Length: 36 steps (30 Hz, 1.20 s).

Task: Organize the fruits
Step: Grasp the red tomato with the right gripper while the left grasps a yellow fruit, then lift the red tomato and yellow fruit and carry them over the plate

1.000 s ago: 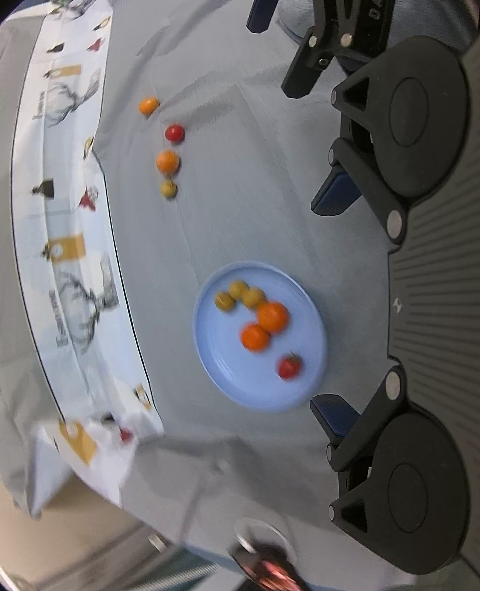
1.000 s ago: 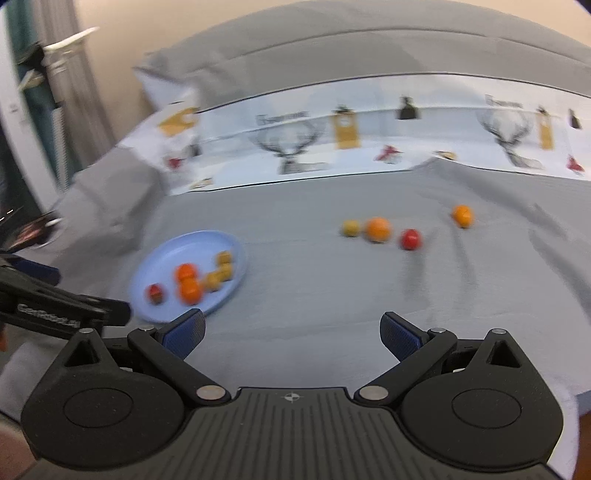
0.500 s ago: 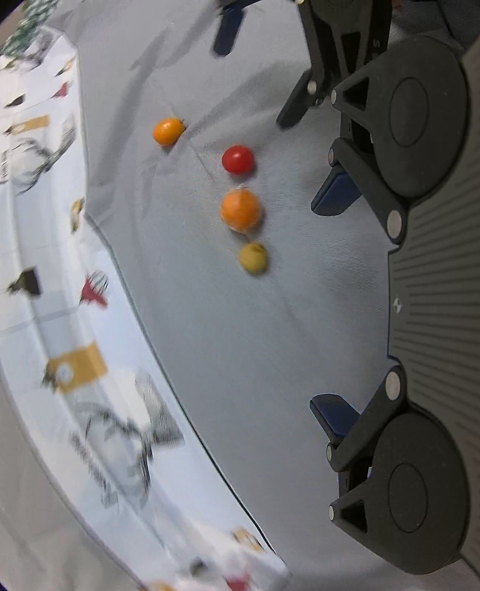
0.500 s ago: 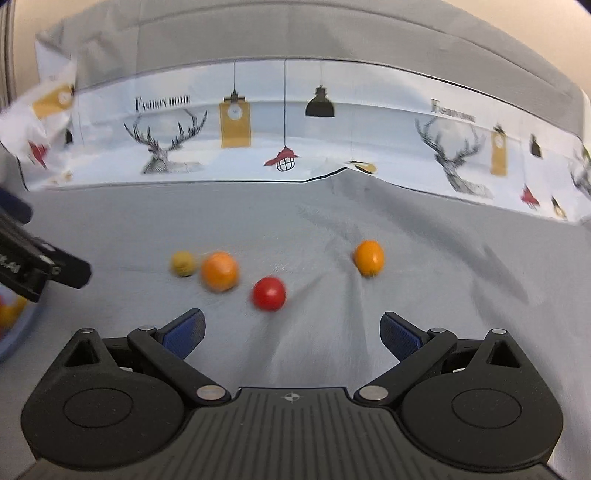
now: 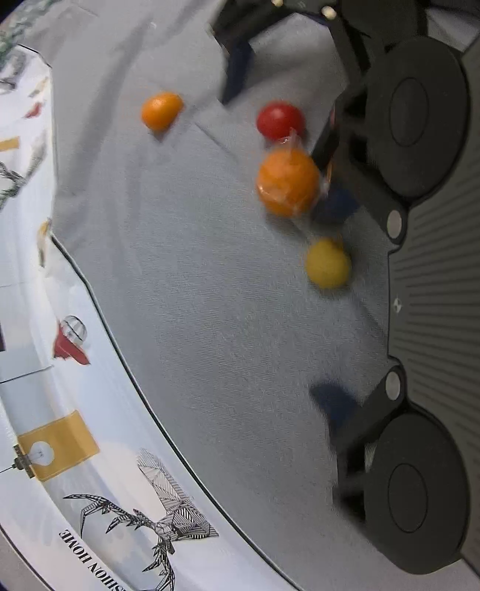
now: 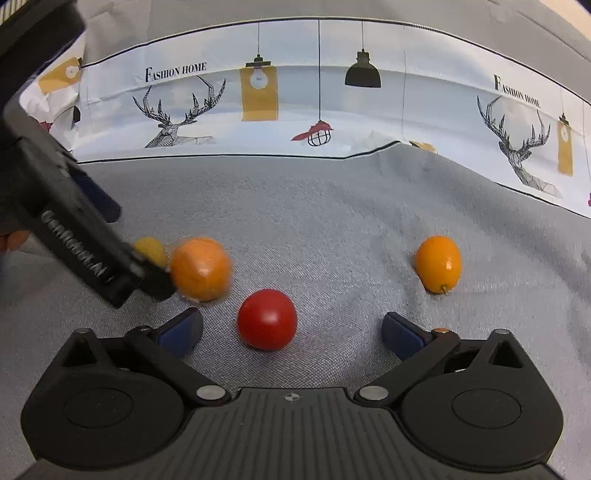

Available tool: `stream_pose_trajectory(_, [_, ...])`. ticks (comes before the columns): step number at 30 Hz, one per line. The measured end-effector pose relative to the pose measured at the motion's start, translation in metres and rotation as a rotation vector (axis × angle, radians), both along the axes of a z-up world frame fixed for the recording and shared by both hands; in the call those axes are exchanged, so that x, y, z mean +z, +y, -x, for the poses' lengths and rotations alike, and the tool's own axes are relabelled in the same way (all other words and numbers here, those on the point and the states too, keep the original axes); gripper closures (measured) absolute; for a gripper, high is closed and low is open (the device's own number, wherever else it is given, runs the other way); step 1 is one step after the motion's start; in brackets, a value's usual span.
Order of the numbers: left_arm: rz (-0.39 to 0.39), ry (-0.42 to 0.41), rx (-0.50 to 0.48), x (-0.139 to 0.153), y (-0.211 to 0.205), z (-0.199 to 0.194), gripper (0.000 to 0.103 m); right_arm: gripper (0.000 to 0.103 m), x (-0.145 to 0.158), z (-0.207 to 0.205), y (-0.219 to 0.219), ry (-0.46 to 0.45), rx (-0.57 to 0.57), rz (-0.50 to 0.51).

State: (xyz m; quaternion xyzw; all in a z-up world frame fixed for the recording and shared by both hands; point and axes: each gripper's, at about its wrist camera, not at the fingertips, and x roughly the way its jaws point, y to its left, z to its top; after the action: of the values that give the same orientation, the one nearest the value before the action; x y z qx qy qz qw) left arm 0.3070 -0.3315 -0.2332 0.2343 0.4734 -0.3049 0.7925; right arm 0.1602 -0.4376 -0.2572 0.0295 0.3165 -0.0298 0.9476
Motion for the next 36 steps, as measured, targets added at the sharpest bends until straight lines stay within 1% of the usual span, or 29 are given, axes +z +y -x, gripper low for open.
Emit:
stream_pose_trajectory(1, [0.012,0.016,-0.004,0.003,-0.001,0.002,0.069,0.032,0.002,0.002,0.001,-0.015,0.006,0.006])
stream_pose_trajectory(2, [0.008,0.016,-0.014,0.007,-0.003,0.006,0.073,0.044,0.004,0.005,0.002,-0.024,0.0,0.019])
stream_pose_trajectory(3, [0.0,0.007,-0.023,0.009,-0.006,0.009,0.074,0.062,0.006,0.007,0.002,-0.027,-0.007,0.027])
stream_pose_trajectory(4, [0.003,-0.006,-0.023,0.013,-0.006,0.014,0.074,0.073,0.007,0.009,0.001,-0.026,-0.019,0.034])
stream_pose_trajectory(7, [0.011,0.006,0.011,0.027,0.0,0.027,0.074,0.073,0.011,0.014,-0.006,0.0,-0.061,0.001])
stream_pose_trajectory(9, [0.032,0.017,0.06,0.047,0.01,0.04,0.074,0.073,0.018,0.02,-0.004,0.015,-0.101,0.009])
stream_pose_trajectory(11, [0.054,0.024,0.114,0.07,0.026,0.057,0.074,0.073,0.033,0.034,0.0,-0.001,-0.128,0.04])
stream_pose_trajectory(12, [0.058,0.022,0.135,0.081,0.032,0.065,0.074,0.073,0.044,0.043,0.001,-0.022,-0.135,0.041])
stream_pose_trajectory(14, [0.054,0.019,0.178,0.103,0.048,0.087,0.074,0.073,0.068,0.068,0.004,-0.065,-0.142,0.008])
stream_pose_trajectory(16, [0.054,0.021,0.208,0.123,0.066,0.111,0.074,0.073,0.087,0.094,0.01,-0.079,-0.133,-0.034])
stream_pose_trajectory(20, [0.046,0.022,0.256,0.157,0.103,0.159,0.074,0.073,0.122,0.143,0.034,-0.085,-0.053,-0.106])
stream_pose_trajectory(24, [0.049,0.029,0.292,0.178,0.137,0.199,0.074,0.073,0.152,0.182,0.074,-0.082,0.055,-0.176])
stream_pose_trajectory(28, [0.048,-0.019,0.323,0.198,0.176,0.246,0.074,0.073,0.181,0.211,0.112,-0.084,0.146,-0.262])
stream_pose_trajectory(30, [0.056,-0.039,0.343,0.205,0.194,0.266,0.074,0.073,0.195,0.221,0.131,-0.105,0.186,-0.265])
stream_pose_trajectory(32, [0.073,-0.043,0.379,0.21,0.211,0.286,0.074,0.073,0.208,0.234,0.148,-0.135,0.23,-0.247])
stream_pose_trajectory(36, [0.118,-0.037,0.435,0.214,0.237,0.318,0.074,0.073,0.221,0.255,0.174,-0.147,0.288,-0.225])
